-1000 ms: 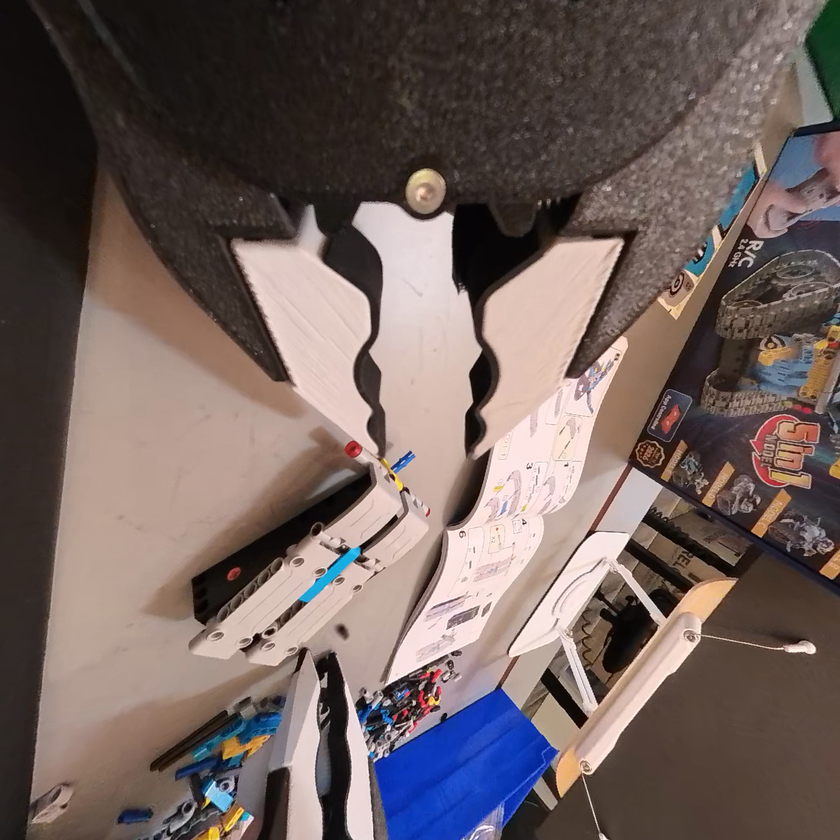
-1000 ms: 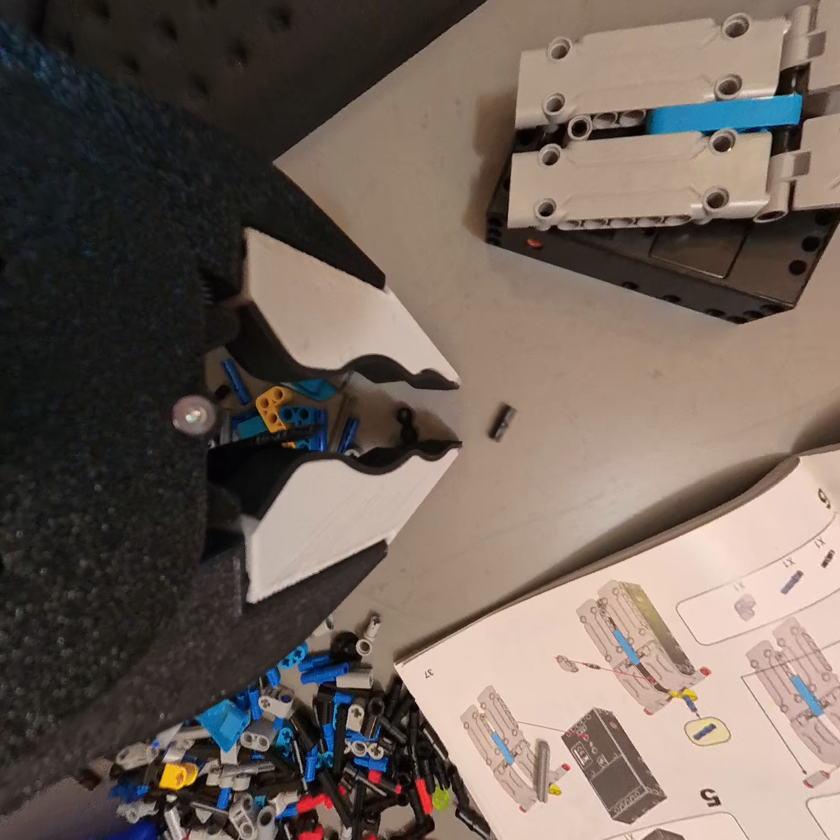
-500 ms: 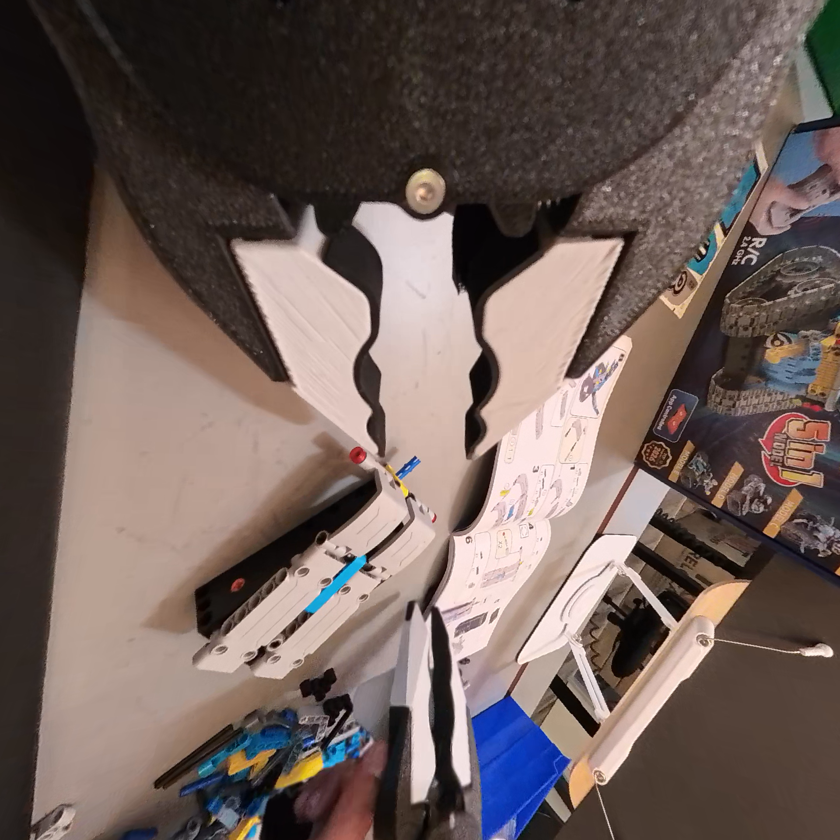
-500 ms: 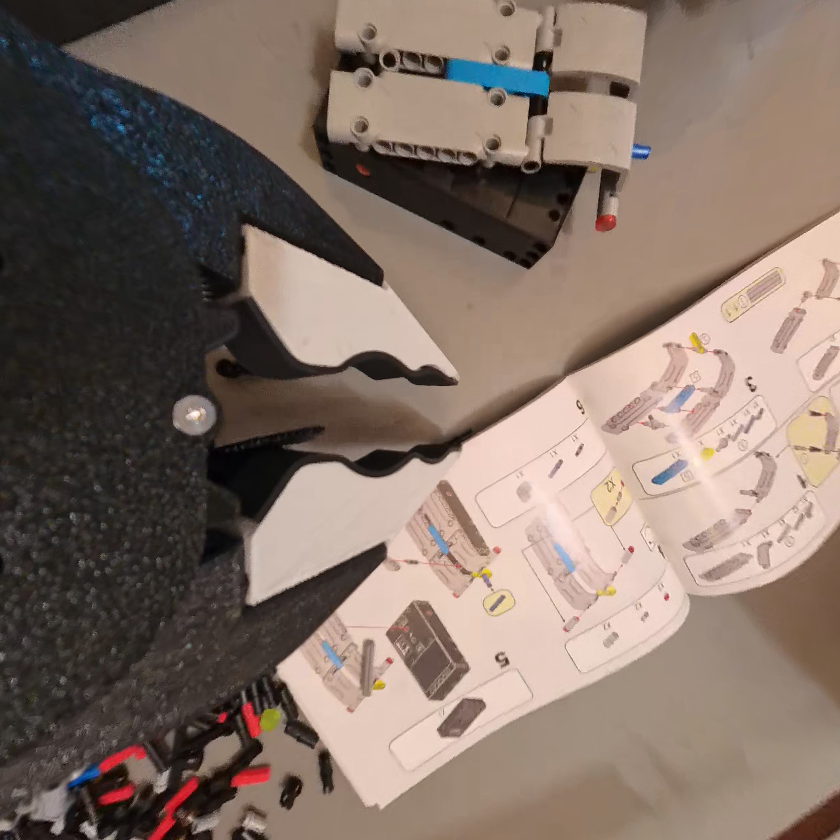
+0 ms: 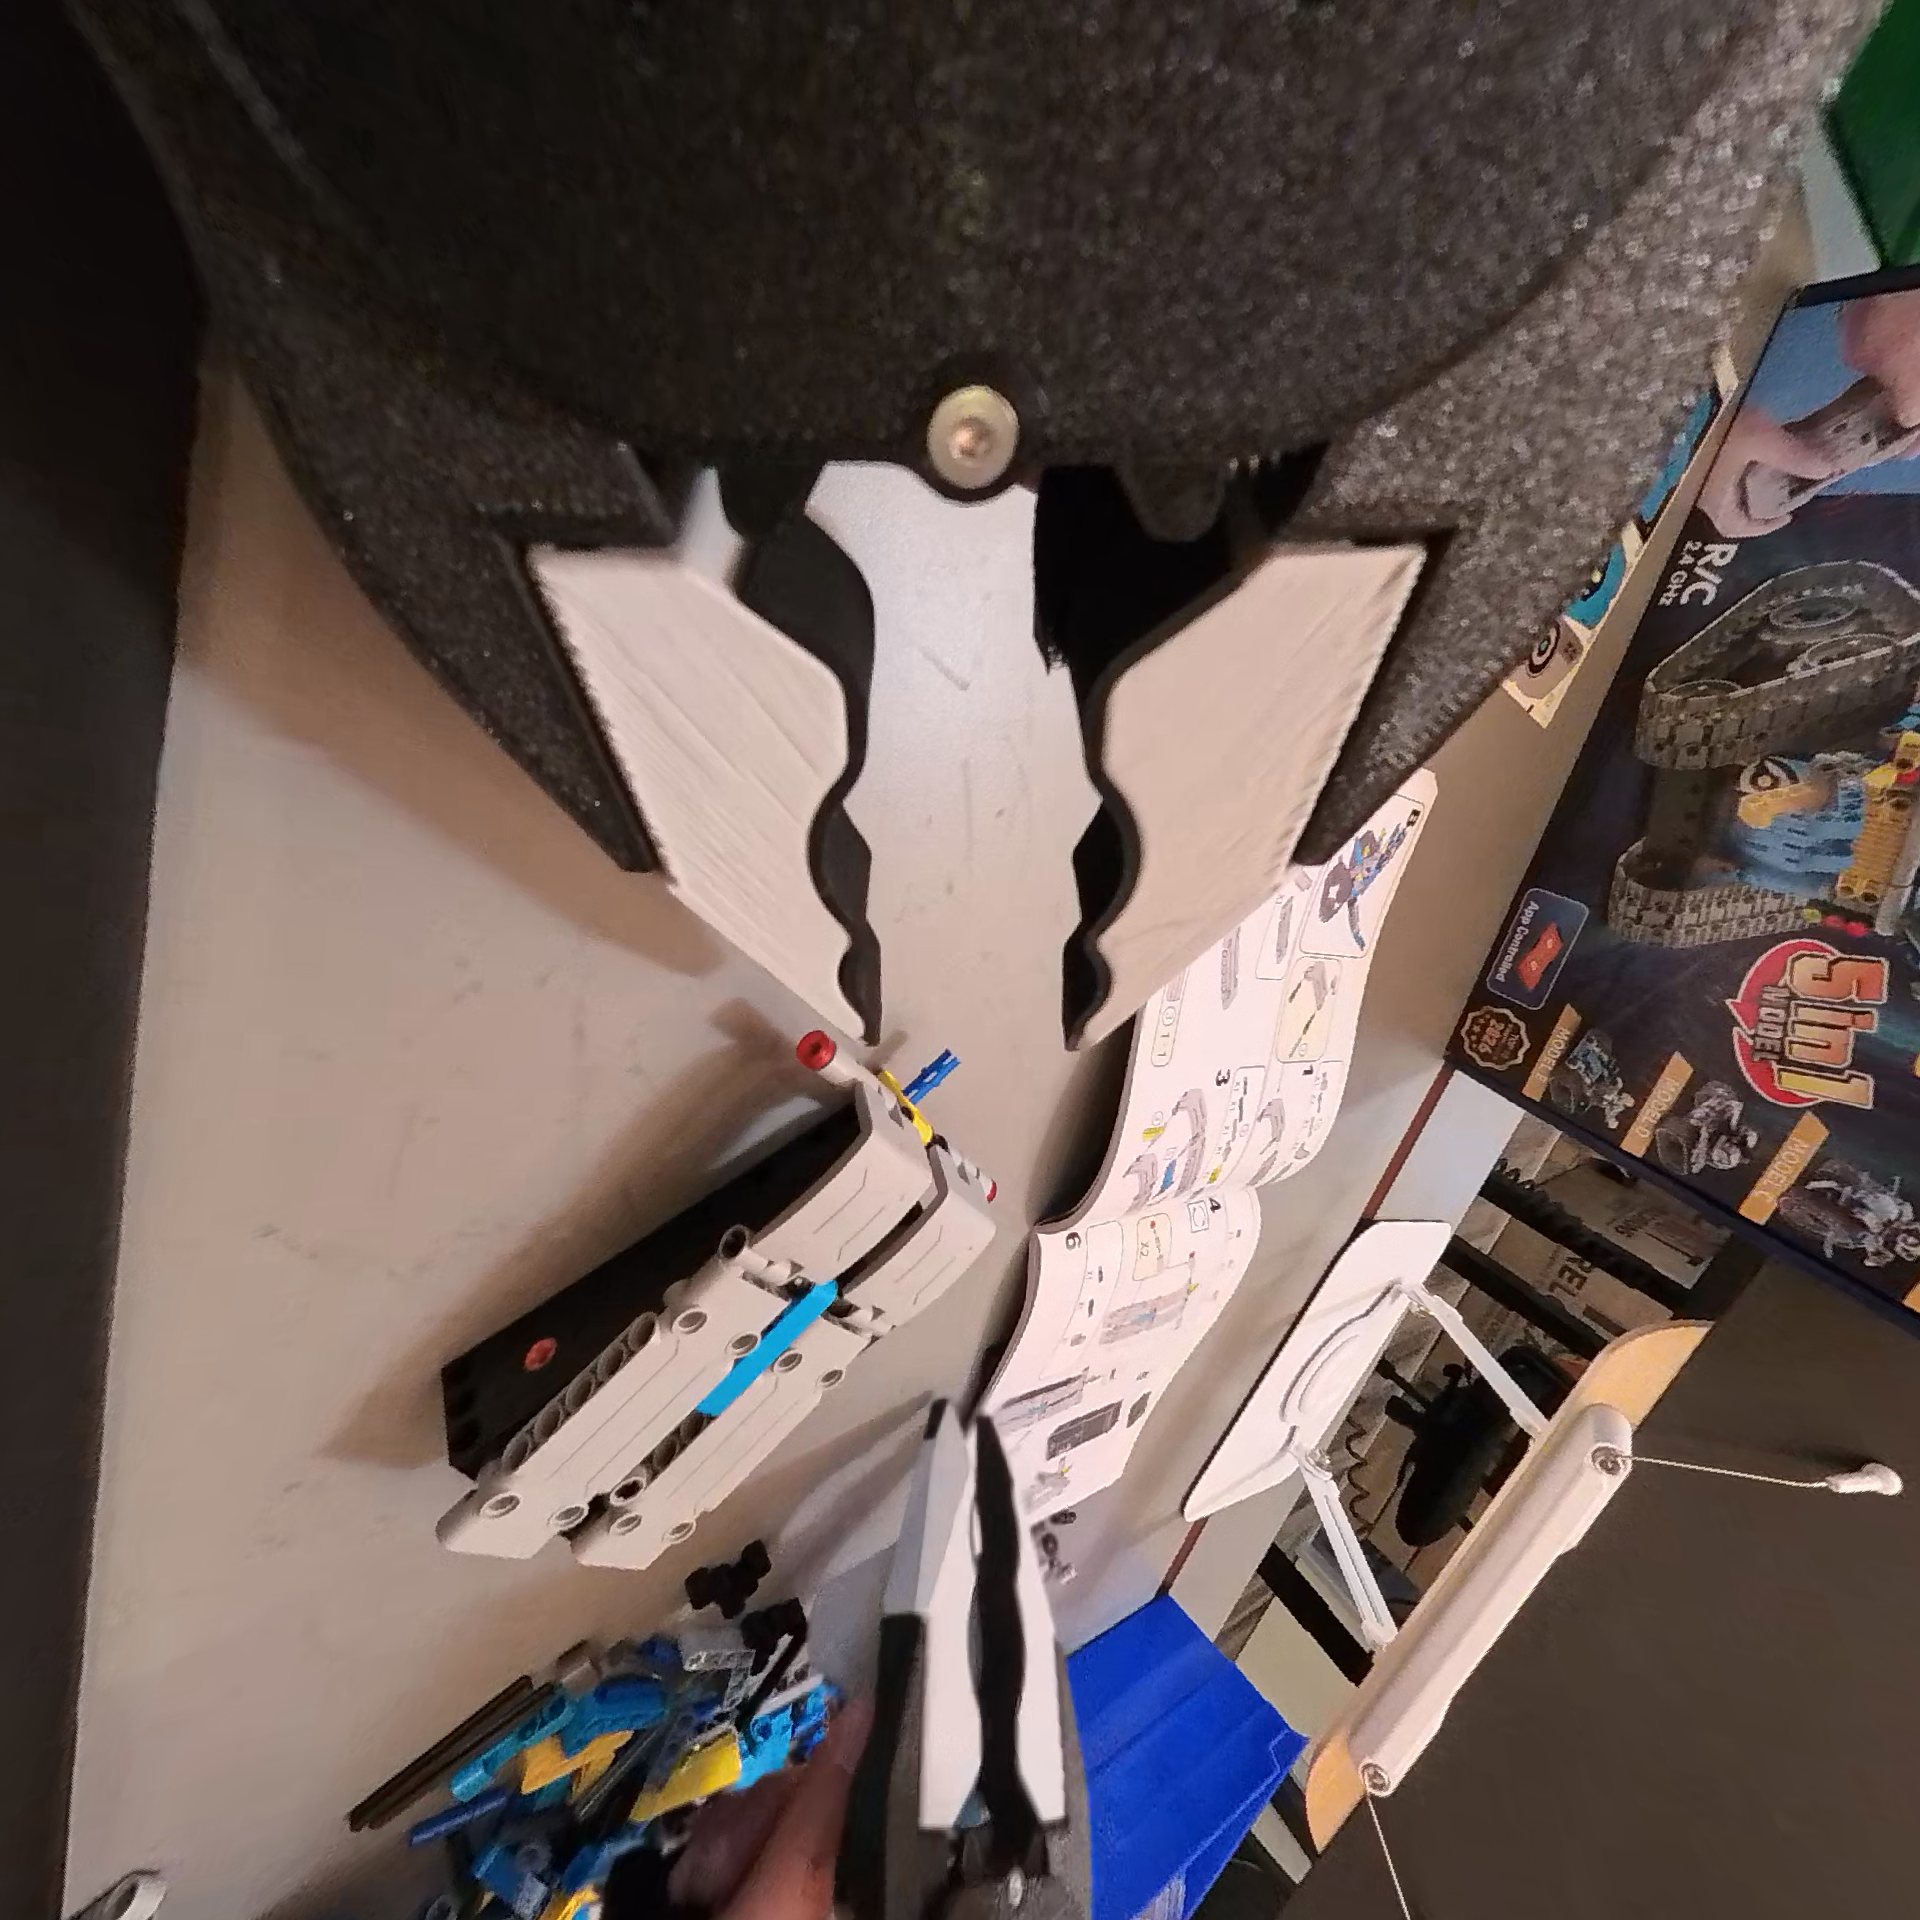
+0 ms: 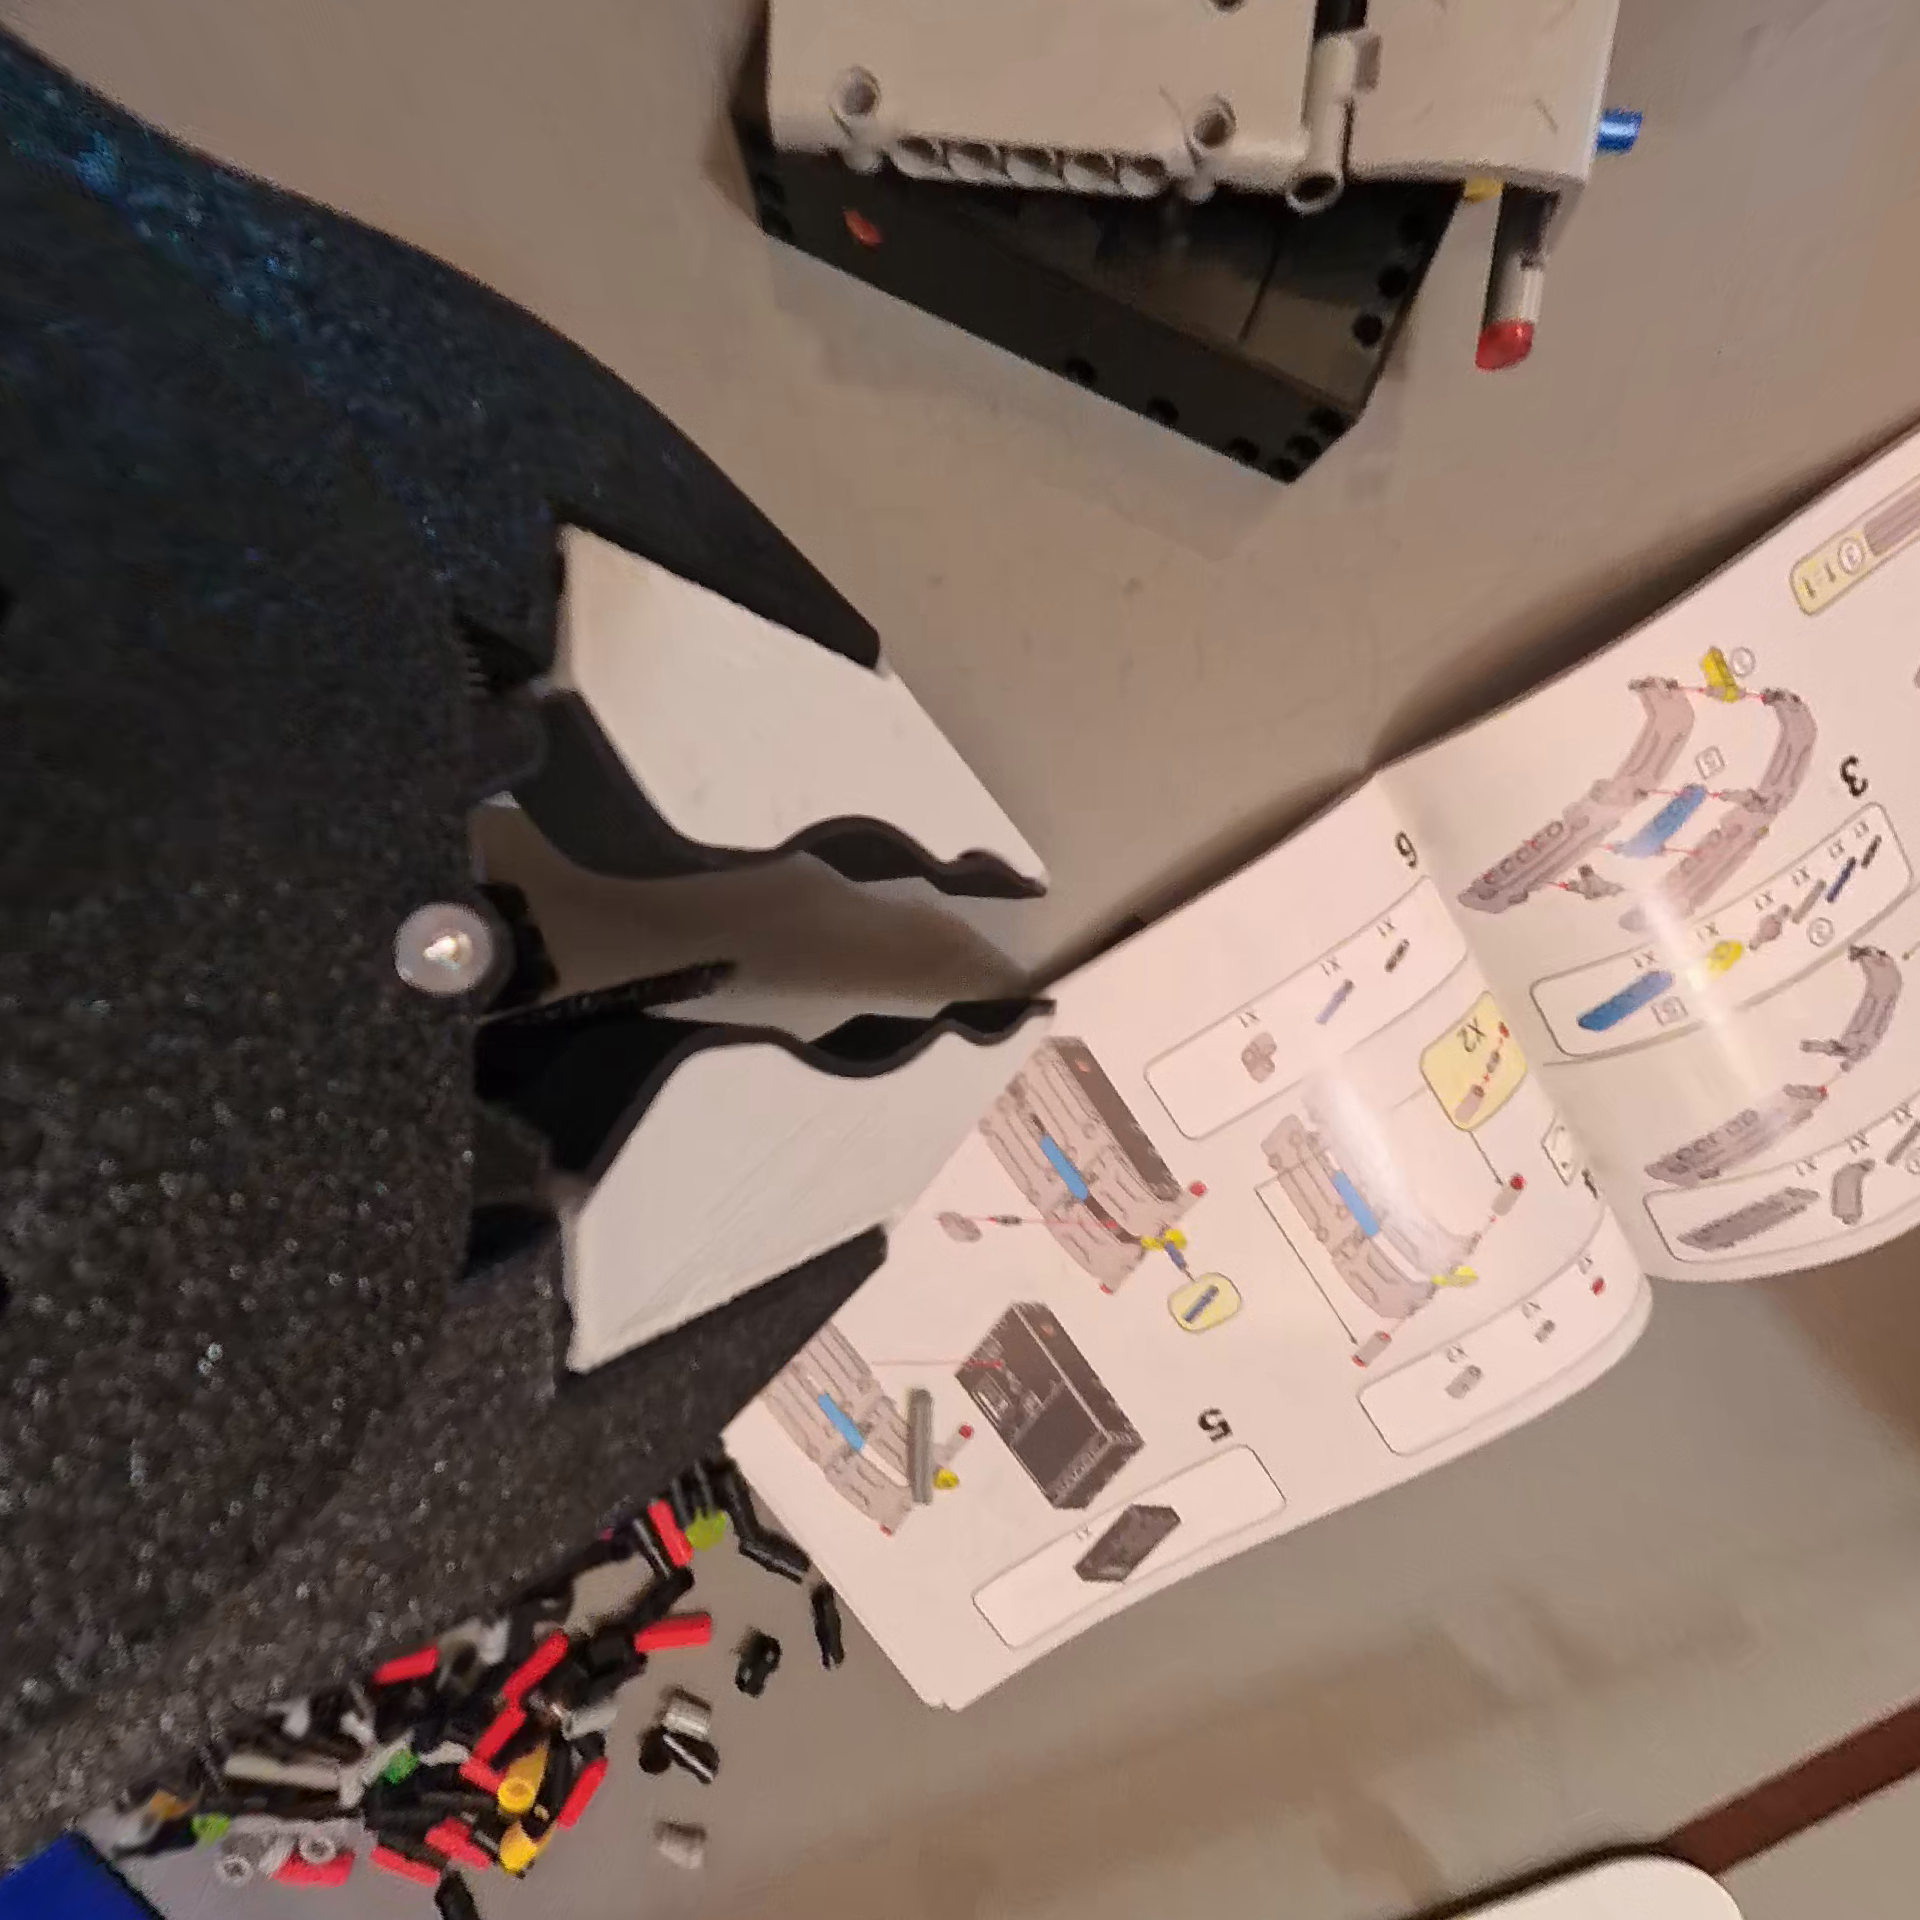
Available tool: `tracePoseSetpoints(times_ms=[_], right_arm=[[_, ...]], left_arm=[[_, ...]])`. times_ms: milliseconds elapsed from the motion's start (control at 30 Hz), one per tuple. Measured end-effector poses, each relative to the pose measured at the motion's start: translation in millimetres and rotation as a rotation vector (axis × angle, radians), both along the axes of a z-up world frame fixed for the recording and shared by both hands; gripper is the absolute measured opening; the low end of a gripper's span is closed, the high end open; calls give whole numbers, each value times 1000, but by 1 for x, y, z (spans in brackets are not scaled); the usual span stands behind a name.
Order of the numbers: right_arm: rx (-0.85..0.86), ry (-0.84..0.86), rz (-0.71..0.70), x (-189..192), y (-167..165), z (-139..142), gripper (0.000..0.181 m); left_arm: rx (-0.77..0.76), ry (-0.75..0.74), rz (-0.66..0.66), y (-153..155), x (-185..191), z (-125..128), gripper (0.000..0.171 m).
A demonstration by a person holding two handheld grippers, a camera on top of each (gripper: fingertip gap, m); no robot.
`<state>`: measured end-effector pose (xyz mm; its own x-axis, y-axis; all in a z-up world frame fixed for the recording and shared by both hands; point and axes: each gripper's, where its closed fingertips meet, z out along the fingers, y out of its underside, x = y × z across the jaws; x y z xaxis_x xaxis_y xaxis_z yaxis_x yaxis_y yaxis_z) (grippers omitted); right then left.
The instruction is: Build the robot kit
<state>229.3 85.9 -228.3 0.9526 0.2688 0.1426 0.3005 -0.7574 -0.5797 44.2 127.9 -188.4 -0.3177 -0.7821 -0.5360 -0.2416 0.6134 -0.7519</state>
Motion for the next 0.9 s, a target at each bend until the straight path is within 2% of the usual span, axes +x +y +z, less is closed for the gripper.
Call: tracePoseSetpoints(times_ms=[200,267,367,600,800,900], right_arm=[[30,132,25,-15,-6,5,17],[-4,112,7,-10,-4,-4,23],[31,95,-3,-3,2,1,19],[60,-10,-11,6,19,0,30],[41,112,-1,-1,19,-4,24],[34,256,-8,-5,18,-5,10]], left_arm=[[3,3,1,0,0,-1,34],[6,3,-1,0,0,-1,34],[9,6,-2,0,0,-2,34],[20,7,-4,-1,0,-3,34],[26,9,-7,-2,-1,-3,34],[24,7,-6,-3,-1,-3,34]])
